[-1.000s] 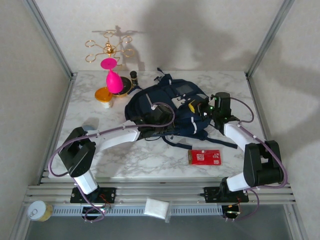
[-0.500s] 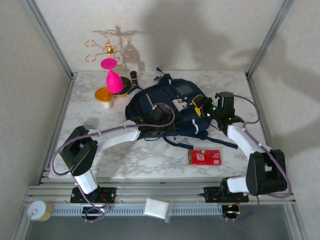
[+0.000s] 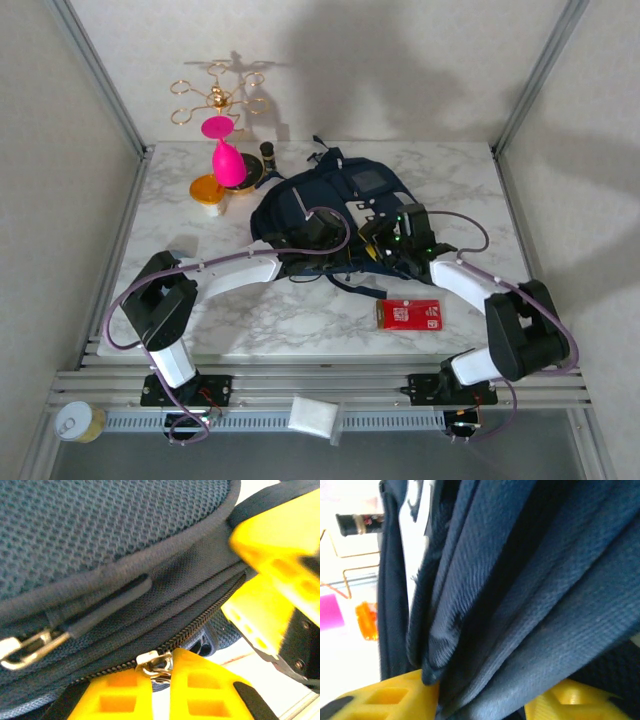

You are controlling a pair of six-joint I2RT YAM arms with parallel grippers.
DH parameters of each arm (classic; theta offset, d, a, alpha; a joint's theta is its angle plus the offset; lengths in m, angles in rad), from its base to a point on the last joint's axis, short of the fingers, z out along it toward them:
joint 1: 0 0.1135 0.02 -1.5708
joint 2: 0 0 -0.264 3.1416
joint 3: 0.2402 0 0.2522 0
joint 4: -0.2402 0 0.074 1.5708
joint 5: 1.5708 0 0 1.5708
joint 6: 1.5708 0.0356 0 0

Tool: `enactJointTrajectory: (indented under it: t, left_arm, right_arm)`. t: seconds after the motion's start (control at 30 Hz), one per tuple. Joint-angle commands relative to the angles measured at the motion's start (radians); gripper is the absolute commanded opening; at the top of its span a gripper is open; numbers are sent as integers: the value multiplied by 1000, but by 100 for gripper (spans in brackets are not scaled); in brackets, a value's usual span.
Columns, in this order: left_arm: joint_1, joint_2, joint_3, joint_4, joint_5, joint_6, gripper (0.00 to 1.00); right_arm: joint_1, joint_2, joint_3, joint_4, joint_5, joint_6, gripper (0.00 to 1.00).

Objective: Pack the student bag
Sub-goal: Unzip the student bag at the center of the table.

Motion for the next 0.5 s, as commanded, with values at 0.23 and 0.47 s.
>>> enactJointTrajectory:
  t: [0.23, 0.47]
  left_arm:
    - [-4, -25, -17, -11, 1, 16, 0]
    - [5, -70, -62, -73, 14, 51, 0]
  right_arm:
    - [-48, 29, 104, -19, 138, -130, 1]
    - [-196, 27, 154, -33, -13, -348, 0]
